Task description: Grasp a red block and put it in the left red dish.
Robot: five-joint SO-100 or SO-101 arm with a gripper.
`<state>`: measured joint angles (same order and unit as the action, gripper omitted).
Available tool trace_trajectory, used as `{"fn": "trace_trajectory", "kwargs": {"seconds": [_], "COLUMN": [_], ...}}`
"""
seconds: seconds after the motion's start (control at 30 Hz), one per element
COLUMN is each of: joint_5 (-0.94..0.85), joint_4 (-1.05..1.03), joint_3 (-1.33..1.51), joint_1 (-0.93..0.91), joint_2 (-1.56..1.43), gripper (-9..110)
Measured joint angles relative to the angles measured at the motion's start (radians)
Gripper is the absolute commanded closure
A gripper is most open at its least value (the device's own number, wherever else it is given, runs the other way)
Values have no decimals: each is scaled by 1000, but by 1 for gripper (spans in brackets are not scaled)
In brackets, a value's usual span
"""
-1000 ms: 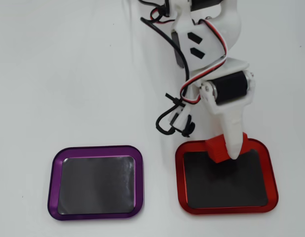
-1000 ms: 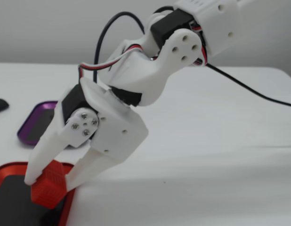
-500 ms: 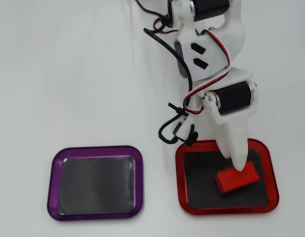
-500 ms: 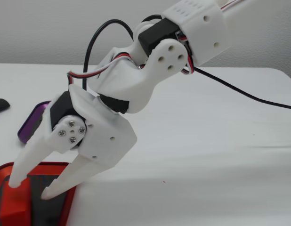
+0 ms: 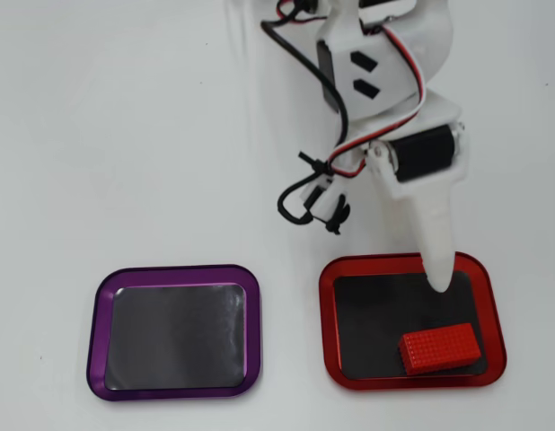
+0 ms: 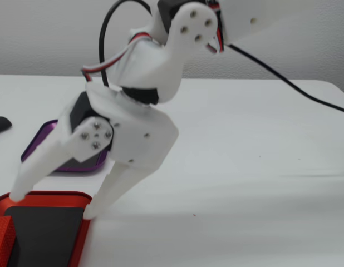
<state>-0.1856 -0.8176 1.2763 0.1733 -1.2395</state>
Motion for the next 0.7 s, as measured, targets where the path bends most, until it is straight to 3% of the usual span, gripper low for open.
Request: {"fn": "trace_trajectory", "kwargs": {"seconds": [0.43, 0.7], "joint_5": [-3, -3], "joint_4": [-551, -620], "joint_3": [-48, 267], "joint_1": [0, 2], "joint_2": [-678, -1169], "gripper": [67, 68]}}
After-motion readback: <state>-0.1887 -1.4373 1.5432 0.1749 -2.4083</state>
